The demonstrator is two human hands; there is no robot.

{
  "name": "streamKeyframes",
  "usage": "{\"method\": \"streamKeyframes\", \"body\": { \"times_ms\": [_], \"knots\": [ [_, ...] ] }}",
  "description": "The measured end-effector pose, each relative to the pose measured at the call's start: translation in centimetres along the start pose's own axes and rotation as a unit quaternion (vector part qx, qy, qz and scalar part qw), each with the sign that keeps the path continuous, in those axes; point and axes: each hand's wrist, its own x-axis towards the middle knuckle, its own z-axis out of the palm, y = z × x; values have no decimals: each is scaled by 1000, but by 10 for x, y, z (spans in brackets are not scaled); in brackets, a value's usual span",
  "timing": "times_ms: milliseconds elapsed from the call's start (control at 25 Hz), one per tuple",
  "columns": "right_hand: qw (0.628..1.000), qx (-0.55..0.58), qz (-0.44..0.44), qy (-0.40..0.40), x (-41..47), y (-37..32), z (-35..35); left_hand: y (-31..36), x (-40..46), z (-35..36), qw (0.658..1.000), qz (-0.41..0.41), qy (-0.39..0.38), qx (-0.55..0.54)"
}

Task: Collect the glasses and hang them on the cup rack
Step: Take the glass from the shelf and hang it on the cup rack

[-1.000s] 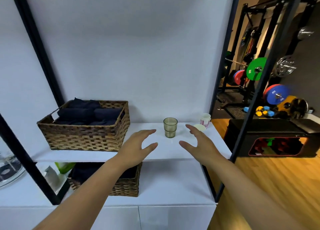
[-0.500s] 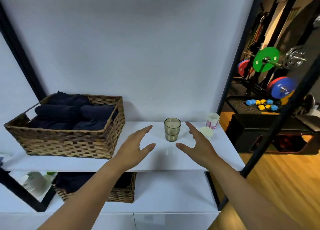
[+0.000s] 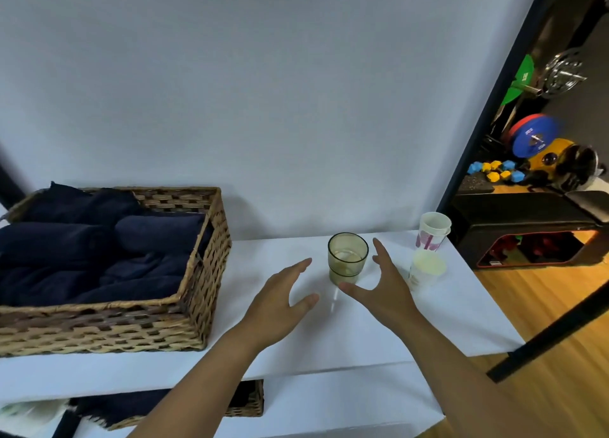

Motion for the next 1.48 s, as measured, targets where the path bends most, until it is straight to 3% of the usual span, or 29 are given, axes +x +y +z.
{"method": "streamKeyframes", "body": {
  "times_ms": [680,1080,1480],
  "knots": [
    [992,114,21,51,41,27,45,-14,47,22,999,-20,-8,-38],
    [983,148,26,105,46,21,55,-23,27,22,997,-37,-2,-70],
    [985,156,-59,46,-18,-38,14,22,-30,-15,991,-32,69,-108]
  ]
}}
